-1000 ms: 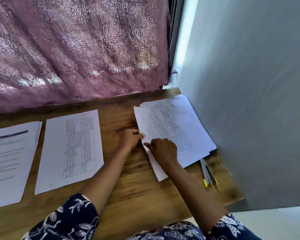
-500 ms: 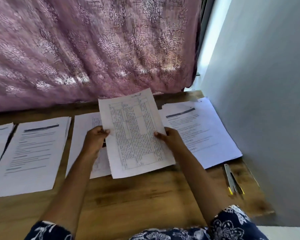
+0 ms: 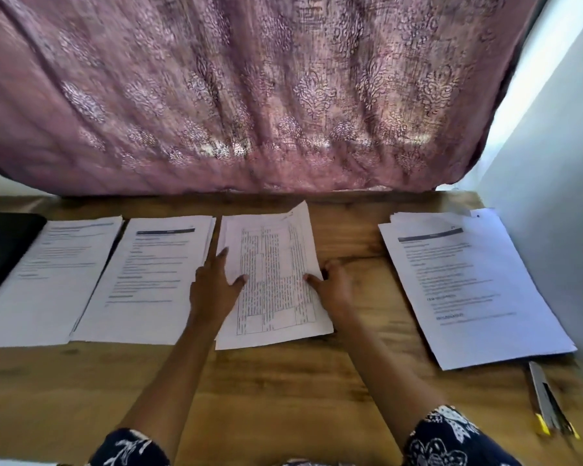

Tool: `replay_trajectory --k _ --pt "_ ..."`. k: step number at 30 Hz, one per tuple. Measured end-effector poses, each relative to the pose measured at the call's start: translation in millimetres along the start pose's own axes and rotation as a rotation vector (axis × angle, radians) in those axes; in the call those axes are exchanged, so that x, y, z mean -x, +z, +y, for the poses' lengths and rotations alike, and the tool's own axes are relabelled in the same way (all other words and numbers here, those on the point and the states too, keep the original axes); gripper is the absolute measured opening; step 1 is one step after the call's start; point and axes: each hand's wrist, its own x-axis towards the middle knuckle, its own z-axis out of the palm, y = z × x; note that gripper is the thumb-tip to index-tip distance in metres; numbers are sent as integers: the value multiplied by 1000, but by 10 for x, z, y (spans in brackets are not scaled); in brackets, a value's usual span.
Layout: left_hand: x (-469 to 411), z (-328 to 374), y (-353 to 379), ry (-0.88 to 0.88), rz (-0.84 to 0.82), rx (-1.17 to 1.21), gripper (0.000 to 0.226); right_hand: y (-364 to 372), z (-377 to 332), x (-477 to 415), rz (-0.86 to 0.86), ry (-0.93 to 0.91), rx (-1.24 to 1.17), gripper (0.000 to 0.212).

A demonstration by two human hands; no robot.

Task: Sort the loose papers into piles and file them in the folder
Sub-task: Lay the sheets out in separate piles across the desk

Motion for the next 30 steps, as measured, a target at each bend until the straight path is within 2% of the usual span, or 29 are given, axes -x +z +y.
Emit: replay_trajectory --k 3,6,11,13,16,19,22,26,30 --pt "140 -39 87 42 -86 -106 76 112 11 34 8 -5 -12 22" --pt "163 -141 163 45 -136 -113 77 168 -28 86 -2 -13 -60 27" --pt "161 -233 180 39 -120 -151 72 150 -102 128 -26 -70 11 36" --pt "160 -217 189 36 -123 -154 69 44 -108 130 42 -108 183 40" --pt "148 -134 188 40 -126 -124 65 -310 16 171 216 -229 664 39" --pt "167 87 216 44 -77 -13 65 -795 261 262 404 -255 952 33" --pt "256 443 329 146 -68 63 58 -1173 460 331 474 -102 1080 33" --pt "472 1028 549 279 -262 266 46 -1424 574 404 402 -49 1090 19" --pt "544 1543 752 195 -459 576 32 -1407 511 374 352 -69 1082 25"
